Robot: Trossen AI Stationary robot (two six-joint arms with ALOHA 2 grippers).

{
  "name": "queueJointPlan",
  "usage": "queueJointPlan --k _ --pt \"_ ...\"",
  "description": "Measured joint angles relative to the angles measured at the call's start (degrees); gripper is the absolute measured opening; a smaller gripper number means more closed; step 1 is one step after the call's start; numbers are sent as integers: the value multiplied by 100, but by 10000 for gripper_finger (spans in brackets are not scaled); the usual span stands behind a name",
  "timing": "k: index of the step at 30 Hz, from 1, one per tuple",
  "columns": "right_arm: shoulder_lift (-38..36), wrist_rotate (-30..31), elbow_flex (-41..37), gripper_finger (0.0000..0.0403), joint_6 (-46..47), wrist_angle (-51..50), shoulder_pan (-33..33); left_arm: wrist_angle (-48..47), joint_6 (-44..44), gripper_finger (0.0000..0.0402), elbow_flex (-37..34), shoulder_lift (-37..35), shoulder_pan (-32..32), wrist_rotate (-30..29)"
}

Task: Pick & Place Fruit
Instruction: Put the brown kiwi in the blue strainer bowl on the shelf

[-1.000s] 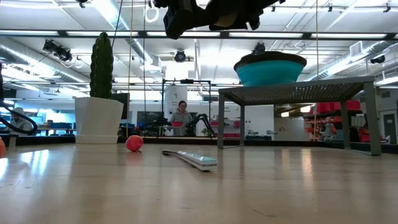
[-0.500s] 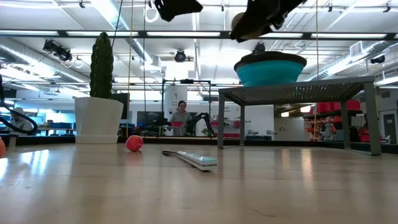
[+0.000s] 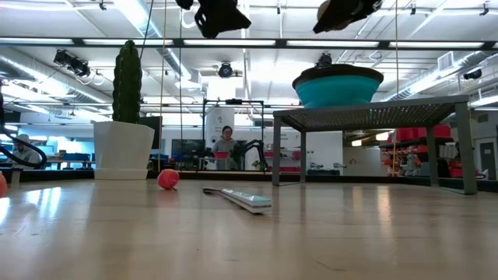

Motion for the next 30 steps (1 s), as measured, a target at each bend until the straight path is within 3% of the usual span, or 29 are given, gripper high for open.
queueJointPlan --k 6,14,22,30 --pt "-344 211 1 268 -424 -33 -571 -7 -892 399 -278 1 329 751" --pt "-425 -628 2 268 -802 -66 -1823 -43 -2519 398 -790 4 997 2009" --pt "-423 -1182 -33 281 -254 -334 -2707 -177 -3066 380 -959 4 1259 2113" --pt "-423 -1890 -37 315 16 -590 -3020 -149 -3344 369 -963 6 1301 2103"
